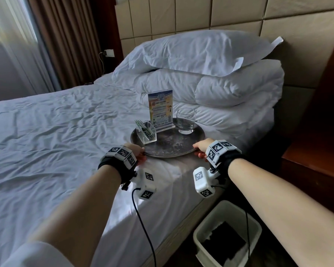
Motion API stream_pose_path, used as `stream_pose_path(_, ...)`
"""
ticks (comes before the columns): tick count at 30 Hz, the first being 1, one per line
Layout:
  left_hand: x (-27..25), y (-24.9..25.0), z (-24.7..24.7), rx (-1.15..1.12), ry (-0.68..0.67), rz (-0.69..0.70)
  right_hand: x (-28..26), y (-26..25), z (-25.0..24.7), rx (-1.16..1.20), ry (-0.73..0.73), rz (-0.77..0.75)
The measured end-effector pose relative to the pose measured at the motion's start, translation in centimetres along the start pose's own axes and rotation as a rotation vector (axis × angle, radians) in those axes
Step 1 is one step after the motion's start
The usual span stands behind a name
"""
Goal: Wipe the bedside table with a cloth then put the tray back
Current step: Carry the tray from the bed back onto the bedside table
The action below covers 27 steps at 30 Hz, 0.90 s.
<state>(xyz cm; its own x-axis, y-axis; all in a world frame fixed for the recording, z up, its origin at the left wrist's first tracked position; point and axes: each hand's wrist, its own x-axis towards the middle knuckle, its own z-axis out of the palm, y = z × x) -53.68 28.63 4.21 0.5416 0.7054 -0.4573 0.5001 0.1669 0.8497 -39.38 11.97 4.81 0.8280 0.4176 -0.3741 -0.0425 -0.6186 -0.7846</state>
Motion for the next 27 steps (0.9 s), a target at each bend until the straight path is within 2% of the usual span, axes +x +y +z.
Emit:
stream_pose_path(3,-0.5,0.0,0.1,-0.015,-0.064,-0.013,-0.9,0.1,-0.2,0.005,-0.003,-0.004)
stream_pose_path(9,-2.1,-0.8,-0.9,0.031,-0.083,-0.037,-3.7,1.0,-0.6,-0.066,-0.013,-0.009)
stream_pose_path(17,-3.3,-2.1,-1.7,-0.099,-0.146,-0.009,-5.8,3.3,-0.2,-0.020,-0.055,-0.014)
stream_pose_path(19,-3.3,-2.1,-1.4,-0.103,-0.108,0.022,-5.5,3.3,-0.2,-0.020,-0.042,-0.009)
stream_pose_path(22,-3.2,-2.2,-1.3,0.005,-0.011,0.062,-4.7,3.0,-0.5,-0.081,0.037,-0.005)
stream_pose_path(27,-2.2,-2.0,-1.6,0.084,0.027,0.043,-2.7,2.8,-1.1,-0.036,0.051,0.005)
